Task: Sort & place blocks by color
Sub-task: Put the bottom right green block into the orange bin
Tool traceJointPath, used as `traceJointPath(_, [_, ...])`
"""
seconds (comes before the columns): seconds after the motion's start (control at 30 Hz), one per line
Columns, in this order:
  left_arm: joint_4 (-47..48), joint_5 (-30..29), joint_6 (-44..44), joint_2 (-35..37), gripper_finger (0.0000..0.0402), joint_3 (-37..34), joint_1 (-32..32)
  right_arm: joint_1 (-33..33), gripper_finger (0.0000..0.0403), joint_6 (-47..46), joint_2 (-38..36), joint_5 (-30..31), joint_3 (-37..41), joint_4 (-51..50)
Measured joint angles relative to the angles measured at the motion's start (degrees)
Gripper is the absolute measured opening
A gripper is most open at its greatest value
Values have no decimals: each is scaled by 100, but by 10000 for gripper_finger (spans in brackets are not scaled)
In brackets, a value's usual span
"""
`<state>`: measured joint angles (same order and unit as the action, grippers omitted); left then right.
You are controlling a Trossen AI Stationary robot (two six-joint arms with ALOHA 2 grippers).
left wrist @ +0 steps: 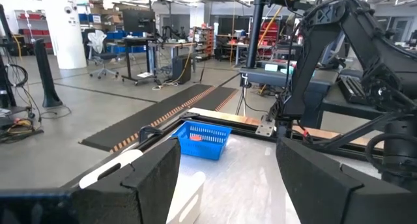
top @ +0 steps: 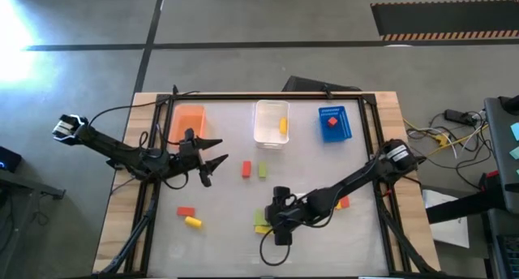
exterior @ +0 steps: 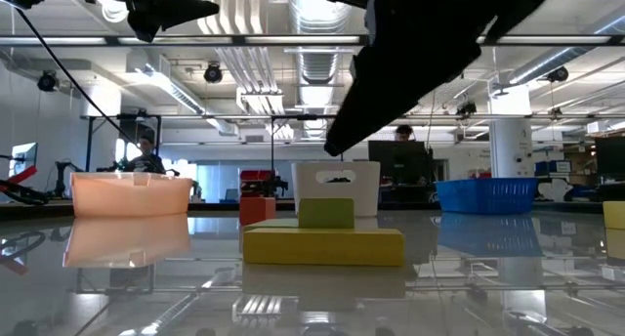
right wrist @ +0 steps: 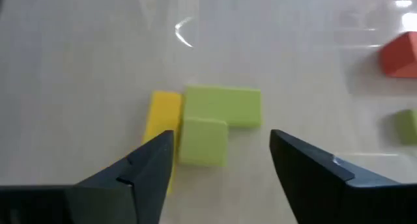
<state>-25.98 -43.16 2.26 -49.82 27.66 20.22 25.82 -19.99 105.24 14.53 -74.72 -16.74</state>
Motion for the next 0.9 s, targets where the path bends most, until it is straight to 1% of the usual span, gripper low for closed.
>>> traceJointPath(0.13, [2,0,-2,-2,238,0,1,-55,270,-190,173,-110,0,59])
traceJointPath(0.27, [-4,1,-11,-2,238,0,1,-108,268,-215,250,-164,-2,285])
traceJointPath(0.6, [-7,0,-15,0,238,0,0,-284,242,-302,456,-720,-2,416])
traceJointPath(0.67, [0,2,-14,0,238,0,1,-299,237,-315,488,-747,-2,398])
traceJointPath(0.8, [-2,2,-14,0,238,0,1,-332,219,-345,519,-775,0,364])
traceJointPath(0.9, [-2,1,-14,0,238,0,1,-364,196,-346,521,-832,0,352])
